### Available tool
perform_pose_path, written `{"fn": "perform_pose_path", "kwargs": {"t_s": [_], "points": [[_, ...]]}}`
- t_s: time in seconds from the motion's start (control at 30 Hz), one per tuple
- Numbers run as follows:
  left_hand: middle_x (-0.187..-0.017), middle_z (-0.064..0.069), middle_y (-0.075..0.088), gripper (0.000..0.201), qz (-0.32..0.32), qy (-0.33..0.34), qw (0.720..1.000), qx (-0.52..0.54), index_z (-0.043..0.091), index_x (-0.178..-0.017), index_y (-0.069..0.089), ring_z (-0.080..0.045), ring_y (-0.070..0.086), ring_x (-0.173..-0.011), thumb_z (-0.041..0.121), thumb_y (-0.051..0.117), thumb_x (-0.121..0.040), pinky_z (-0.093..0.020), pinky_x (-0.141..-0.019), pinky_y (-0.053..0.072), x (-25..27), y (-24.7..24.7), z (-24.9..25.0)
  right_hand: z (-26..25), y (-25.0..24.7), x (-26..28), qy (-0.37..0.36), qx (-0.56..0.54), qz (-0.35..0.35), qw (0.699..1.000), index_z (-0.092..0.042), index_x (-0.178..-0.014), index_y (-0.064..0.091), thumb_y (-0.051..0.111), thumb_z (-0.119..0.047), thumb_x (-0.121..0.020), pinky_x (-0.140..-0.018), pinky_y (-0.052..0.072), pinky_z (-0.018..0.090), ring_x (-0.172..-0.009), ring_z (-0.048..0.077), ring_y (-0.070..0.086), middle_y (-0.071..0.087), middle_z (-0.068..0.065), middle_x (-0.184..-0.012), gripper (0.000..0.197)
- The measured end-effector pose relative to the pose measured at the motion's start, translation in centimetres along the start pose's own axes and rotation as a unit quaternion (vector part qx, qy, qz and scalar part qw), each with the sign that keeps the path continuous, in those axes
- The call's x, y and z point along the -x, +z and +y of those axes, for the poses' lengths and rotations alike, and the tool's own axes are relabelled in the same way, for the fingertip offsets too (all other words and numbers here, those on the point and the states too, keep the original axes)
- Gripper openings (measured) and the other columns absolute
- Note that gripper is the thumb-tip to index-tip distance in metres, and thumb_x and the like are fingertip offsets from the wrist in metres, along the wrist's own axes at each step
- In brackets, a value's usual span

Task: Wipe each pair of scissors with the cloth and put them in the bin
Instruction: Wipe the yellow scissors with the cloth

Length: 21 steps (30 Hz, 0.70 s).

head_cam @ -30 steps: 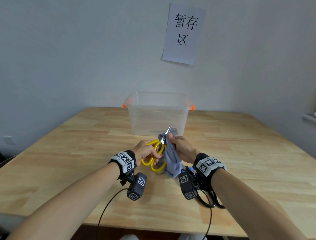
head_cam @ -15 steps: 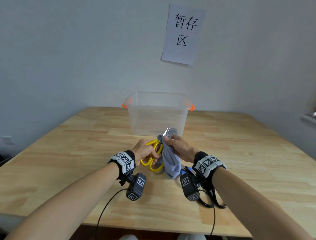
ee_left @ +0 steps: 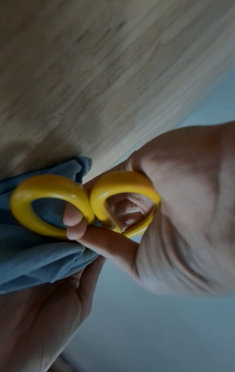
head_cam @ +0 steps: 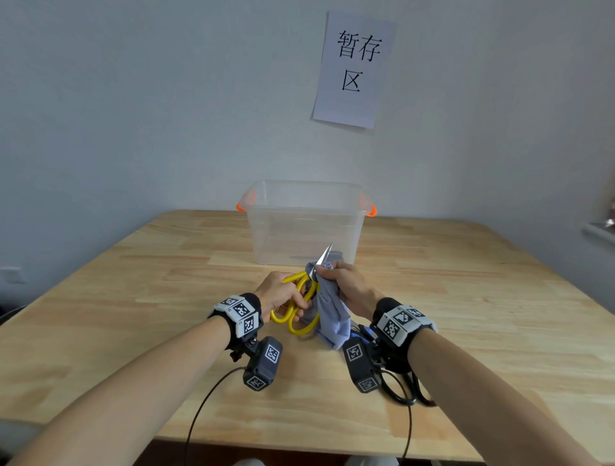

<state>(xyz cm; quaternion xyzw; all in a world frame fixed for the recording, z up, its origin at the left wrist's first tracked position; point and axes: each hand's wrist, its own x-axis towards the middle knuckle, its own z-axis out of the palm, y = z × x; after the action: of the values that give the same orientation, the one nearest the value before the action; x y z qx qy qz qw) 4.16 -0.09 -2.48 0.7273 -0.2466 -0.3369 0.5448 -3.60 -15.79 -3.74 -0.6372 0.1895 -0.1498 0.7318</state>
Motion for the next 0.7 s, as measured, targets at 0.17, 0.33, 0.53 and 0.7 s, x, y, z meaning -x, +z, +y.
{"fn": "perform_pose_path", "kwargs": {"t_s": [0.17,0.33,0.53,0.7], "points": [[-0.072,-0.022,0.064,0.023,-0.015,-0.002,1.0,0.007,0.003,-0.084,0.06,-0.029,0.06,-0.055,-0.016,0.067,-0.074,-0.033,-0.052,0.052,0.0,0.32,-0.05,0.55,0.06,-0.14,-0.039,0.099,0.08,0.991,-0.003,-0.092,0.061,0.07,-0.02,-0.092,-0.069,0.054,0.033,-0.073,0.021,0.064,0.066,0.013,-0.082,0.019],[-0.068,-0.019,0.065,0.02,-0.02,0.005,1.0,-0.006,0.002,-0.082,0.061,-0.028,0.06,-0.054,-0.016,0.068,-0.075,-0.032,-0.051,0.053,0.13,0.63,0.07,0.51,-0.05,-0.02,-0.079,0.083,0.145,0.983,-0.007,-0.085,0.055,0.07,-0.017,-0.092,-0.049,0.05,0.017,-0.06,0.011,0.061,0.063,0.005,-0.072,0.019],[-0.071,-0.022,0.065,0.023,-0.023,0.002,1.0,-0.013,0.005,-0.076,0.058,-0.029,0.06,-0.053,-0.016,0.068,-0.074,-0.033,-0.052,0.053,0.62,0.71,-0.21,0.47,-0.19,-0.78,-0.069,0.011,0.168,0.983,-0.011,-0.082,0.05,0.067,-0.011,-0.093,-0.054,0.053,0.026,-0.062,0.016,0.063,0.062,0.008,-0.074,0.02],[-0.063,-0.019,0.062,0.023,0.005,-0.006,1.0,0.009,0.003,-0.073,0.059,-0.029,0.058,-0.05,-0.019,0.065,-0.073,-0.032,-0.05,0.051,0.31,0.64,-0.45,0.79,0.29,-0.44,-0.062,0.038,0.127,0.989,-0.012,-0.072,0.047,0.069,-0.007,-0.089,-0.051,0.05,0.024,-0.058,0.015,0.061,0.06,0.006,-0.065,0.029]]}}
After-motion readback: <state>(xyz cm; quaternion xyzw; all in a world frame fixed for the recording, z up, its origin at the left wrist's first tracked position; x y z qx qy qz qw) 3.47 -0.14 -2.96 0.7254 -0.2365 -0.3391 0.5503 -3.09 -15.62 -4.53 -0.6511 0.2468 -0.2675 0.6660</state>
